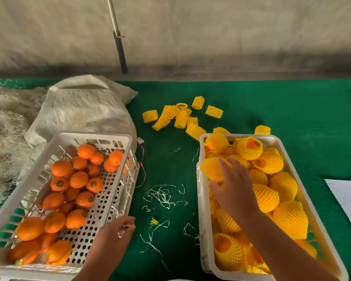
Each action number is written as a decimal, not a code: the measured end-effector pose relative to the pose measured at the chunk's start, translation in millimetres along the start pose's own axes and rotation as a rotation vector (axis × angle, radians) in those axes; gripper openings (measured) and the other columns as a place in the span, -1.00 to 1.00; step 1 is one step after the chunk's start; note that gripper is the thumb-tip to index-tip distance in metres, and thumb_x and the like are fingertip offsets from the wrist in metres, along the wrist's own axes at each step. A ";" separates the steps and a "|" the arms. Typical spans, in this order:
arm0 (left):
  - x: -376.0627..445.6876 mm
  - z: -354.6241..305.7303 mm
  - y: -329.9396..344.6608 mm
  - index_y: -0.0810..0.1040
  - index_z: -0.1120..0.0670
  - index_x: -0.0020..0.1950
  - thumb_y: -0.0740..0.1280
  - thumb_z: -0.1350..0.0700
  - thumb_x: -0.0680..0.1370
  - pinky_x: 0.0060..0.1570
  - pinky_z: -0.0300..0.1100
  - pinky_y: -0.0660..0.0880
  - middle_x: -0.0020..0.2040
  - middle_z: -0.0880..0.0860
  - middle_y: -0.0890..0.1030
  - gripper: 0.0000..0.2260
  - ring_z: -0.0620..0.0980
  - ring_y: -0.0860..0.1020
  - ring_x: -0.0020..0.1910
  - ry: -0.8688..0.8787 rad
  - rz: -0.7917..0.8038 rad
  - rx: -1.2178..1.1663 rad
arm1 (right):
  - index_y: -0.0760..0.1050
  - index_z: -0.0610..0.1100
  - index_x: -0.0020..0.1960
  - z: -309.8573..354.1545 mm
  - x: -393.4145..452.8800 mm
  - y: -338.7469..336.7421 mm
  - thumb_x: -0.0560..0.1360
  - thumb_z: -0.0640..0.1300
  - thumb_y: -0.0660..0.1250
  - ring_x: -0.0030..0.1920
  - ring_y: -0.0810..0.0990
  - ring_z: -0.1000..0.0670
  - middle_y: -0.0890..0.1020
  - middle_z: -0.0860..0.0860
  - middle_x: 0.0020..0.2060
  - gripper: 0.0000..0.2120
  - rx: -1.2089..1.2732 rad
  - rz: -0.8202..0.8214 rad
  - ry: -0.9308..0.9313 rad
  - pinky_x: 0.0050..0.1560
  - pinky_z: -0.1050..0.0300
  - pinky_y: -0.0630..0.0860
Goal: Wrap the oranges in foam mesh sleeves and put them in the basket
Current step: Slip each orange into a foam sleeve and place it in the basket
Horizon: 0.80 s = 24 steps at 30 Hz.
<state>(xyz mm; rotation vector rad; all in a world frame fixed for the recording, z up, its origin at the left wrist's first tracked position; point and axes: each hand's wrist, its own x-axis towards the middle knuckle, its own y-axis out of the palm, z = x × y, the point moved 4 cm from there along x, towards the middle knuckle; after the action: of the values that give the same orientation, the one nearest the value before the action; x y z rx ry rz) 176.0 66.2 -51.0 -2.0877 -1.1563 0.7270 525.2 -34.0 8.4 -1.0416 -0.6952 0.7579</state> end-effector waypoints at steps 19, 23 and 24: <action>142.6 136.3 -60.9 0.43 0.07 0.49 0.40 0.00 0.62 0.26 -0.02 0.55 0.41 0.10 0.47 -0.54 0.10 0.53 0.33 -0.277 -0.016 0.327 | 0.71 -0.11 0.02 54.1 -70.7 86.6 0.23 -0.22 0.72 0.04 0.70 -0.08 0.73 -0.01 -0.02 -0.60 -0.039 0.155 -0.239 0.33 -0.33 0.46; 178.1 149.2 -58.8 0.33 0.05 0.50 0.32 0.23 0.61 0.10 -0.04 0.61 0.48 0.09 0.33 -0.53 0.12 0.56 0.26 -0.227 0.115 0.493 | 0.71 -0.13 -0.03 52.2 -66.6 93.6 0.15 -0.25 0.75 0.01 0.71 -0.12 0.74 -0.03 -0.05 -0.57 -0.057 0.214 -0.230 0.25 -0.40 0.52; 186.9 151.7 -57.5 0.33 0.06 0.50 0.30 0.30 0.59 0.10 -0.02 0.62 0.49 0.10 0.31 -0.51 0.13 0.56 0.28 -0.205 0.147 0.542 | 0.71 -0.13 -0.04 51.8 -66.4 95.0 0.14 -0.24 0.76 0.01 0.71 -0.13 0.74 -0.03 -0.05 -0.57 -0.076 0.223 -0.237 0.25 -0.40 0.51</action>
<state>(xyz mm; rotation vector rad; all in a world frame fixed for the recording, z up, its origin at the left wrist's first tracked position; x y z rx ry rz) 123.3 292.7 -135.6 -1.6740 -0.7933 1.1969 426.3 -33.7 -71.2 -1.1215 -0.8234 1.0673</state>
